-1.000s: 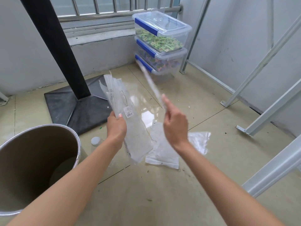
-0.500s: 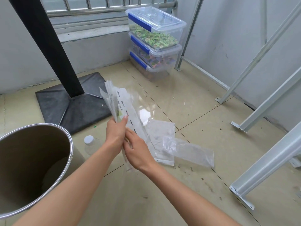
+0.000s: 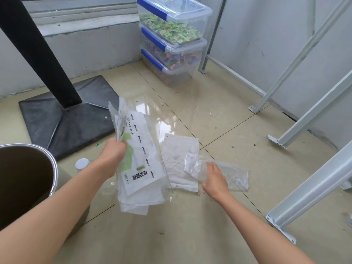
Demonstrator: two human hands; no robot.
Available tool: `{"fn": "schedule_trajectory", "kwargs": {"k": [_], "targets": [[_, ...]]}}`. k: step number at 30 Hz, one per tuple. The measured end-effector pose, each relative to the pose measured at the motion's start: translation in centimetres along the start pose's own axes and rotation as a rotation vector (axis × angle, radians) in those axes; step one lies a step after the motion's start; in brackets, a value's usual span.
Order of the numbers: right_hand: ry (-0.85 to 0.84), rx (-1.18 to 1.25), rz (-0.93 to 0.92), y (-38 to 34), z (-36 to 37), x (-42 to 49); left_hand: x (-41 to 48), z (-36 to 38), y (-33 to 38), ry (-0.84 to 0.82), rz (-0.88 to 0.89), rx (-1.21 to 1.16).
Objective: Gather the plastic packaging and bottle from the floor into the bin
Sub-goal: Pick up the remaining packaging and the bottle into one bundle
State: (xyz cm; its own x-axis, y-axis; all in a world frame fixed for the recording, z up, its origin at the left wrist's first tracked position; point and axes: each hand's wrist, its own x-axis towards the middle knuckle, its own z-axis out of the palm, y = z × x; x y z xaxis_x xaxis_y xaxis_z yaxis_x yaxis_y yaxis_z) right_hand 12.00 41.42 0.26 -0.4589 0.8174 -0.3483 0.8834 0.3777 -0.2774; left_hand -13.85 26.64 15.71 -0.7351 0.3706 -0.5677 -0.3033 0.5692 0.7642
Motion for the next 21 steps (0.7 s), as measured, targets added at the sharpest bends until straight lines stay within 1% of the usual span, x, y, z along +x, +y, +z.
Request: {"fn": "schedule_trajectory", "kwargs": {"k": [4, 5, 7, 9, 10, 12, 13, 15, 17, 18, 19, 21], "targets": [[-0.024, -0.250, 0.031, 4.6, 2.6, 0.9, 1.3, 0.3, -0.6, -0.060, -0.023, 0.004], [-0.033, -0.276, 0.038, 5.2, 3.4, 1.0, 1.5, 0.4, -0.7, -0.073, -0.038, 0.000], [0.042, -0.296, 0.006, 5.7, 4.9, 1.3, 1.7, 0.6, -1.1, -0.107, -0.071, -0.009], [0.051, -0.336, 0.001, 5.6, 5.8, 1.3, 1.8, 1.0, -1.5, -0.130, -0.107, -0.028], [0.056, -0.328, 0.027, 5.6, 5.9, 1.3, 1.8, 1.3, -1.7, -0.138, -0.121, -0.043], [0.062, -0.327, 0.023, 5.5, 4.7, 1.2, 1.9, 1.6, -2.0, -0.155, -0.134, -0.069], [0.095, -0.267, 0.034, 5.2, 3.6, 1.3, 2.0, 1.7, -2.1, -0.159, -0.134, -0.084], [0.152, -0.072, 0.143, 4.9, 2.3, 2.0, 2.1, 1.9, -2.2, -0.151, -0.137, -0.118], [0.161, 0.179, 0.259, 4.2, 1.2, 2.4, 2.0, 1.9, -2.2, -0.132, -0.141, -0.148], [0.173, 0.306, 0.288, 3.4, 0.5, 2.4, 1.9, 1.8, -2.2, -0.123, -0.142, -0.162], [0.197, 0.425, 0.288, 2.1, -0.4, 2.1, 1.8, 1.8, -2.1, -0.114, -0.140, -0.175], [0.254, 0.599, 0.221, -1.3, -2.1, 1.1, 1.3, 1.8, -2.1, -0.110, -0.129, -0.190]]}}
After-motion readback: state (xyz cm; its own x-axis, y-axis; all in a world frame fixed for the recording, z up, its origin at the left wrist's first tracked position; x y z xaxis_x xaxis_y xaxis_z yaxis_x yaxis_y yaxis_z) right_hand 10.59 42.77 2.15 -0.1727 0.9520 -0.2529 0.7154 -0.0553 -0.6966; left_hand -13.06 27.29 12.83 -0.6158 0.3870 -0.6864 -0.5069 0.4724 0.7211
